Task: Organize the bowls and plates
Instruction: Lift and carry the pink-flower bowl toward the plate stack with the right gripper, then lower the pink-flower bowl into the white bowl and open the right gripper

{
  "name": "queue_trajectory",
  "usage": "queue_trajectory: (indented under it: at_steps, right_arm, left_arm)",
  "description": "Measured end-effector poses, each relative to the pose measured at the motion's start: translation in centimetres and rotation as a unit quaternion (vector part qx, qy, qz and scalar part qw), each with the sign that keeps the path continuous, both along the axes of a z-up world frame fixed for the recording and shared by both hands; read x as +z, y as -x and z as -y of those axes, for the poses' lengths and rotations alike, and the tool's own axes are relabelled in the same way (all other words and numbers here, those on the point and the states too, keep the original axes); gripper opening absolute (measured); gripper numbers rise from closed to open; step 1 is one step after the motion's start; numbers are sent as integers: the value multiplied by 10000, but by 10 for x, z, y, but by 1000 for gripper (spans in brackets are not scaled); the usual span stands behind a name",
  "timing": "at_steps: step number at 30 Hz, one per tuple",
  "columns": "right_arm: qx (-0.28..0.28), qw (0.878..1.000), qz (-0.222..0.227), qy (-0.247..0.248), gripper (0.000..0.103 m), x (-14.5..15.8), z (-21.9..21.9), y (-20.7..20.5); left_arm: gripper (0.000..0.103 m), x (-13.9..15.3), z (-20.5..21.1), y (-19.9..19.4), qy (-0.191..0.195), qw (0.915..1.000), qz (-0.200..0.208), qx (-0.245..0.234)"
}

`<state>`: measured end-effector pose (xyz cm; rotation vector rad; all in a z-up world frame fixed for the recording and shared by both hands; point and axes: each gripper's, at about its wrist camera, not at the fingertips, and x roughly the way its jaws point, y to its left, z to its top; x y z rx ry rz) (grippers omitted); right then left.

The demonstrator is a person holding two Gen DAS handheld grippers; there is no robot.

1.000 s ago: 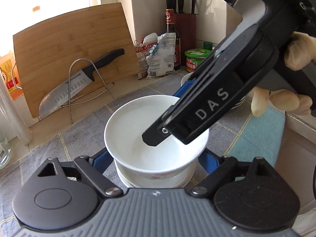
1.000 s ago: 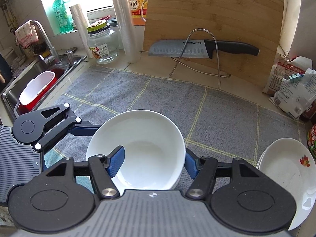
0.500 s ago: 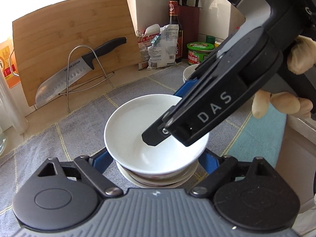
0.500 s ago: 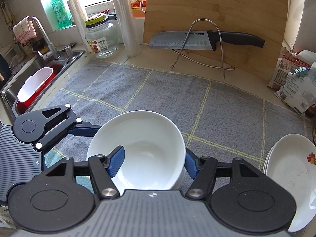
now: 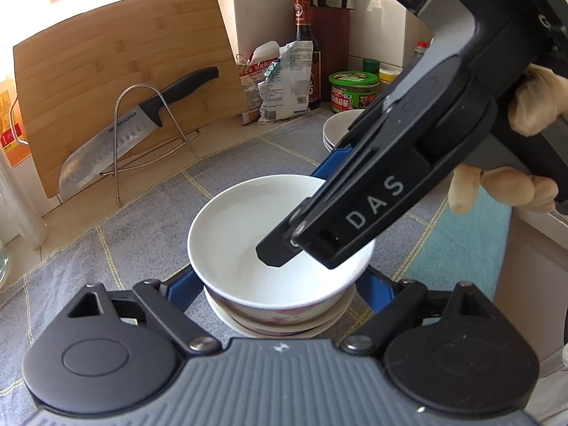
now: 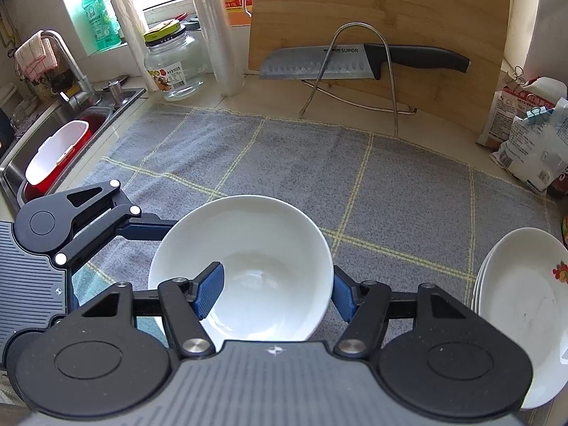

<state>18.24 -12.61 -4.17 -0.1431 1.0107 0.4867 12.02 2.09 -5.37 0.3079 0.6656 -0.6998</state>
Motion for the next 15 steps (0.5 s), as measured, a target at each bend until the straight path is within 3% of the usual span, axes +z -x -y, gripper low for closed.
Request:
queue_trajectory:
  at_steps: [15]
  right_arm:
    - [18, 10000, 49, 30, 72, -2, -2, 2]
  left_arm:
    - [93, -3, 1, 0, -36, 10000, 40, 18]
